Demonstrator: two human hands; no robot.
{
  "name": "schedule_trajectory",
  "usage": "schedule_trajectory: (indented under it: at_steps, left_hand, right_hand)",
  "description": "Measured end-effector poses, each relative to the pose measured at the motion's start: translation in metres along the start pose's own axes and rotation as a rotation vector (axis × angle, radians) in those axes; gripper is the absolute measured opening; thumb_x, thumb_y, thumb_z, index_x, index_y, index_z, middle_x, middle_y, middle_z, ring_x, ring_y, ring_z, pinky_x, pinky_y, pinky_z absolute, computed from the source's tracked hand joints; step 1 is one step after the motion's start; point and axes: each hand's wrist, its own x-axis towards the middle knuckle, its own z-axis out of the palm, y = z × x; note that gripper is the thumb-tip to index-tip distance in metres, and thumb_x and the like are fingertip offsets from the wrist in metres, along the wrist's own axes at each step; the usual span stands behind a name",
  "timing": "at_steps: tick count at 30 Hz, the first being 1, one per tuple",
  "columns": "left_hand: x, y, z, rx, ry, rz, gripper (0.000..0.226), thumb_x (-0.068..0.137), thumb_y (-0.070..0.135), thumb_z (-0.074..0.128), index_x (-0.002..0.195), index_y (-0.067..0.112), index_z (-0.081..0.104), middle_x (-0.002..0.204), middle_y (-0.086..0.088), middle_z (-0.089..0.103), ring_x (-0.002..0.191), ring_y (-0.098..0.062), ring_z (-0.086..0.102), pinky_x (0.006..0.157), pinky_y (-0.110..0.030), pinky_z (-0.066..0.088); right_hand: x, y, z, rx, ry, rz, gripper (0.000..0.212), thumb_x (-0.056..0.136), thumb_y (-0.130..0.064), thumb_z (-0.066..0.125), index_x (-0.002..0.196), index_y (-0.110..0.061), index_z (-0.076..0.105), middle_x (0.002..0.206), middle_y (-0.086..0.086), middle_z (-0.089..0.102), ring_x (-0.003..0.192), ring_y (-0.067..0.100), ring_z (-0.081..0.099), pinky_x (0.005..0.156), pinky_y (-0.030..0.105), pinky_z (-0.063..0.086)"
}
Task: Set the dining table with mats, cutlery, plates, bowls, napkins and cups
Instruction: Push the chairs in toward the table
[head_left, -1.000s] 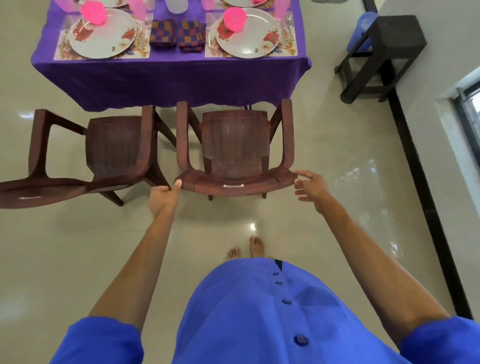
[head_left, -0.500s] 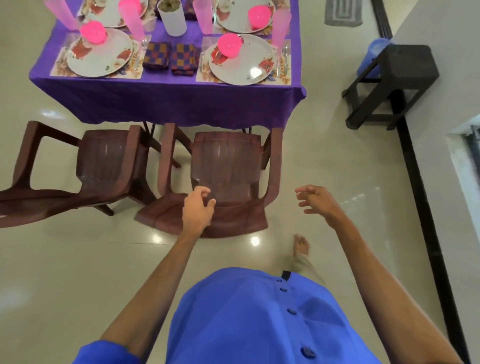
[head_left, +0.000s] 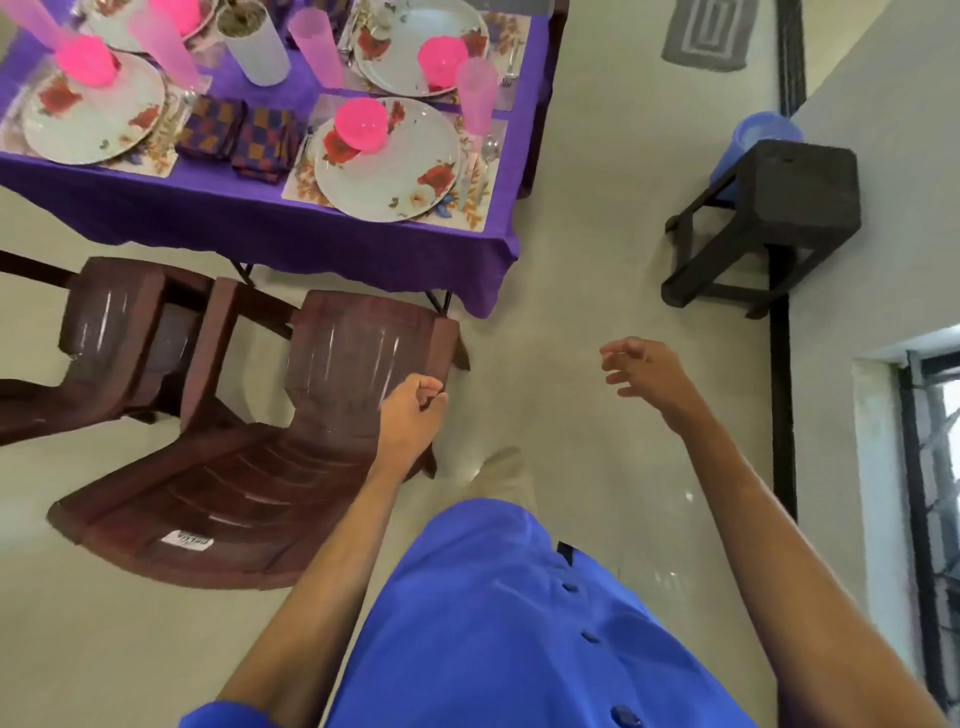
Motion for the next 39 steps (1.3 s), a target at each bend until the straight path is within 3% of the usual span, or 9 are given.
schedule_trajectory:
  at_steps: [6,9,14,19,23,33,39]
  left_hand:
    - [0.106,0.086,0.054,-0.049,0.07,-0.011,0.012,0.094,0.013,0.073,0.106,0.013,0.071,0.096,0.005,0.072,0.085,0.004,0.064,0.076,-0.002,0.043]
    - [0.172,0.133,0.078,-0.038,0.072,-0.01,0.012,0.095,0.018,0.073,0.107,0.016,0.071,0.101,0.001,0.075,0.09,-0.009,0.068,0.087,-0.021,0.052]
    - [0.271,0.221,0.114,-0.052,0.044,0.007,0.009,0.096,0.019,0.072,0.104,0.016,0.068,0.101,-0.004,0.075,0.093,-0.021,0.07,0.09,-0.036,0.054]
    - [0.367,0.295,0.149,-0.088,0.027,-0.002,0.022,0.092,0.029,0.072,0.108,0.014,0.072,0.102,0.002,0.075,0.092,-0.013,0.068,0.083,-0.012,0.046]
    - [0.461,0.348,0.181,-0.154,0.078,-0.036,0.018,0.093,0.025,0.073,0.108,0.015,0.072,0.103,0.003,0.076,0.094,-0.011,0.07,0.091,-0.023,0.053]
    - [0.678,0.514,0.226,-0.258,0.249,-0.137,0.009,0.098,0.021,0.072,0.107,0.02,0.072,0.1,0.015,0.072,0.087,0.016,0.062,0.081,-0.003,0.043]
    - [0.788,0.566,0.247,-0.361,0.296,-0.274,0.009,0.096,0.028,0.074,0.105,0.029,0.072,0.097,0.009,0.075,0.088,-0.005,0.07,0.084,-0.022,0.053]
  right_hand:
    - [0.134,-0.064,-0.067,-0.023,-0.082,-0.066,0.021,0.096,-0.018,0.059,0.11,-0.02,0.075,0.1,0.0,0.076,0.086,0.016,0.073,0.077,0.033,0.058]
    - [0.199,-0.107,-0.105,-0.056,-0.128,-0.095,0.022,0.098,-0.02,0.057,0.112,-0.02,0.074,0.103,0.0,0.076,0.09,0.017,0.074,0.077,0.031,0.059]
    - [0.299,-0.176,-0.178,-0.083,-0.145,-0.123,0.023,0.1,-0.024,0.055,0.114,-0.022,0.073,0.103,-0.001,0.076,0.094,0.019,0.075,0.082,0.036,0.06]
    - [0.403,-0.233,-0.233,-0.094,-0.162,-0.112,0.021,0.101,-0.023,0.057,0.113,-0.021,0.073,0.103,0.001,0.076,0.096,0.023,0.075,0.084,0.039,0.061]
    - [0.507,-0.284,-0.269,-0.151,-0.256,-0.138,0.022,0.102,-0.023,0.057,0.118,-0.02,0.072,0.106,0.001,0.075,0.097,0.02,0.075,0.087,0.037,0.061]
    - [0.755,-0.459,-0.378,-0.162,-0.321,-0.173,0.015,0.095,-0.021,0.065,0.104,-0.022,0.076,0.096,0.002,0.077,0.08,0.015,0.073,0.079,0.036,0.057]
    - [0.878,-0.549,-0.402,-0.208,-0.391,-0.209,0.018,0.097,-0.022,0.063,0.11,-0.019,0.075,0.101,0.006,0.077,0.086,0.019,0.074,0.08,0.038,0.059]
